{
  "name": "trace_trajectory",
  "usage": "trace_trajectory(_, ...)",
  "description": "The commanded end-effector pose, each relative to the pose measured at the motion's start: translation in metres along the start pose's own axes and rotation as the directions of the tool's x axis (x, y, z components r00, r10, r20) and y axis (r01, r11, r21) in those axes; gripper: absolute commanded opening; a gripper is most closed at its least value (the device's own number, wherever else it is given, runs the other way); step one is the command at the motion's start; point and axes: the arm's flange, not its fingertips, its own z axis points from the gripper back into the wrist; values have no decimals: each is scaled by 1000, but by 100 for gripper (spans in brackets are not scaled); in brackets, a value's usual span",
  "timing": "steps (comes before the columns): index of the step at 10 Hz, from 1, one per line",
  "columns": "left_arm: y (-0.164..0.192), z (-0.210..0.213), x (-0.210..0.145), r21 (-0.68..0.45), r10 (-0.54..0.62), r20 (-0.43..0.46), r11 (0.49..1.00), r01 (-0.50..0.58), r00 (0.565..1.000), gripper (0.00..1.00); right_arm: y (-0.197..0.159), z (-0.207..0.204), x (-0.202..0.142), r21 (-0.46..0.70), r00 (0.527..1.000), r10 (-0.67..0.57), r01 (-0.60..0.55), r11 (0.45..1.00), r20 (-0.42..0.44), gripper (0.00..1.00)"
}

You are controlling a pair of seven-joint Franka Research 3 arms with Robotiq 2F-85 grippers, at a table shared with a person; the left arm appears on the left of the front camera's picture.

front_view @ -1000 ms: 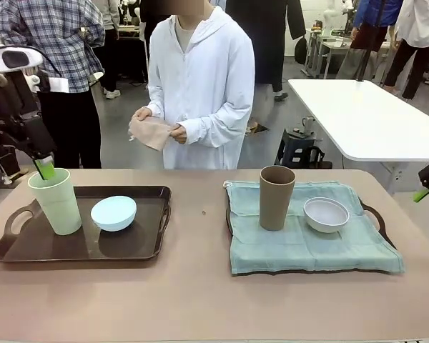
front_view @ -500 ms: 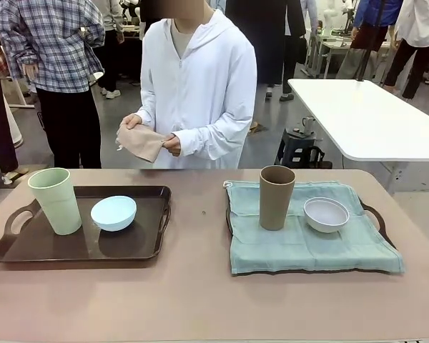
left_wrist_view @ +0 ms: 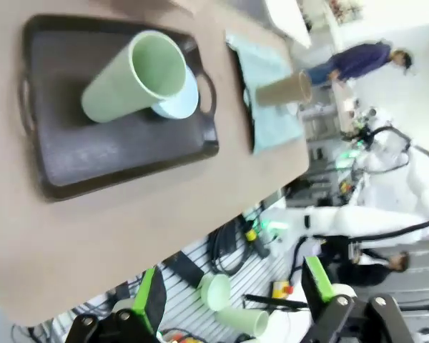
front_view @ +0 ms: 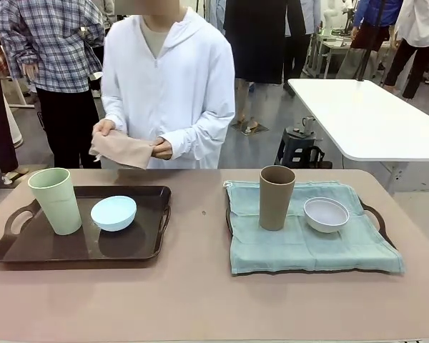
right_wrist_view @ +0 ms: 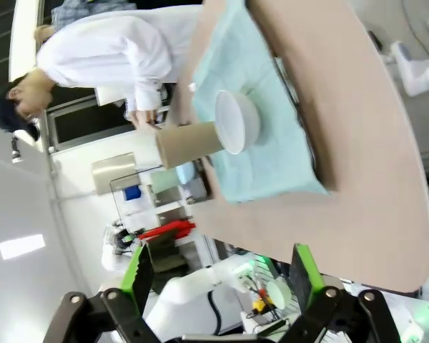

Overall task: Set up a tray with a mat and arrange the tableware.
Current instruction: Pick up the Picnic Bowl and Reusable plastic cup from the Handle tray in front of the human's position and hold them in the air.

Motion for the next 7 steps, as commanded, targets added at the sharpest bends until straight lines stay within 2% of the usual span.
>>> trace_trajectory(1, 10, -1, -10, -89, 0, 57, 996, 5, 998, 100, -4, 11, -1, 94, 999, 47, -48, 994, 4, 100)
trace_trajectory(3, 7, -6, -10, -123, 22, 61, 992, -14, 998, 100, -7, 22, -15, 116, 998, 49, -52, 992, 29, 100)
trace_trajectory(7, -7, 1, -15, -164, 55, 132, 986, -33, 990, 100, -9, 27, -31, 138, 996, 60, -68, 988, 59, 100)
